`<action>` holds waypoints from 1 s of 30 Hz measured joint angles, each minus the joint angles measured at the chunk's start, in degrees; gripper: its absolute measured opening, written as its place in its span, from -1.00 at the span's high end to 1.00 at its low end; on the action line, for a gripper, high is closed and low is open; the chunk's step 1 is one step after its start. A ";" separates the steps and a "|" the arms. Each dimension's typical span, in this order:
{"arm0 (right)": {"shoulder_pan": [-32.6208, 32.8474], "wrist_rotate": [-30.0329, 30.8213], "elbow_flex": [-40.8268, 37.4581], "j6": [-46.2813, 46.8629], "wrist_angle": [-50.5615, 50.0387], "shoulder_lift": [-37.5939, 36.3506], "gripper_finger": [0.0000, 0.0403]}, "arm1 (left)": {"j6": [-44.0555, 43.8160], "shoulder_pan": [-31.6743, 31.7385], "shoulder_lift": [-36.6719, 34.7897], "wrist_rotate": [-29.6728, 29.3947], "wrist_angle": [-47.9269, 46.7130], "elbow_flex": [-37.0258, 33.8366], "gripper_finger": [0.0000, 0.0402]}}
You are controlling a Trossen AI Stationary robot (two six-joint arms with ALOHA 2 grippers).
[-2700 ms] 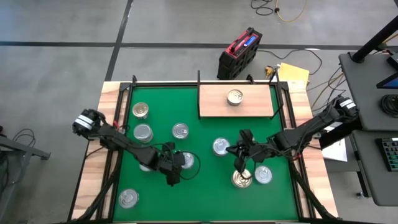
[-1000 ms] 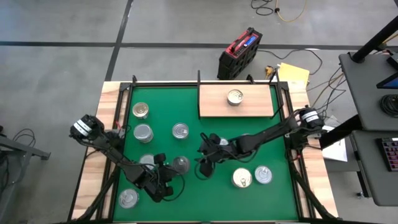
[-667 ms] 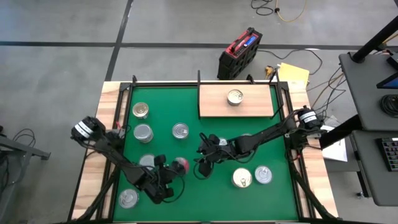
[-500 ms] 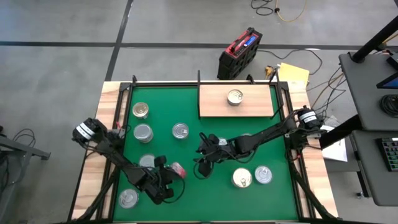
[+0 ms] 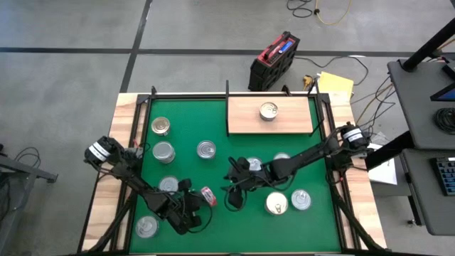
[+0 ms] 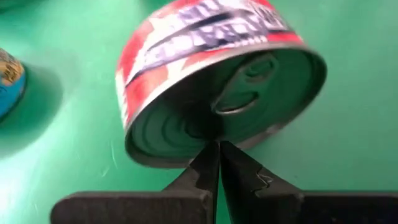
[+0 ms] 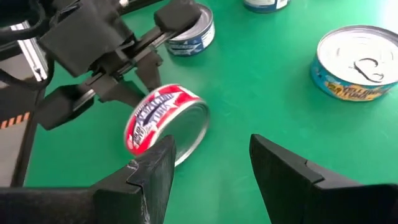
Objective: Stack canned seafood by type on shelf
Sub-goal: Put the red tuna can on the shelf
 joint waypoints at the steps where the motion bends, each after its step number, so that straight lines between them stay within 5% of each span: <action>1: 0.23 0.01 -0.01 0.23 0.01 0.00 0.01 | 0.02 0.00 -0.01 -0.55 0.29 0.02 1.00; 20: 3.05 0.57 0.02 9.45 -1.61 1.54 0.01 | 3.65 0.57 -0.06 -2.93 8.83 0.04 1.00; 30: 6.00 -0.83 0.02 -21.82 -1.71 0.96 0.01 | 3.23 -0.54 -1.45 -2.87 5.46 0.04 1.00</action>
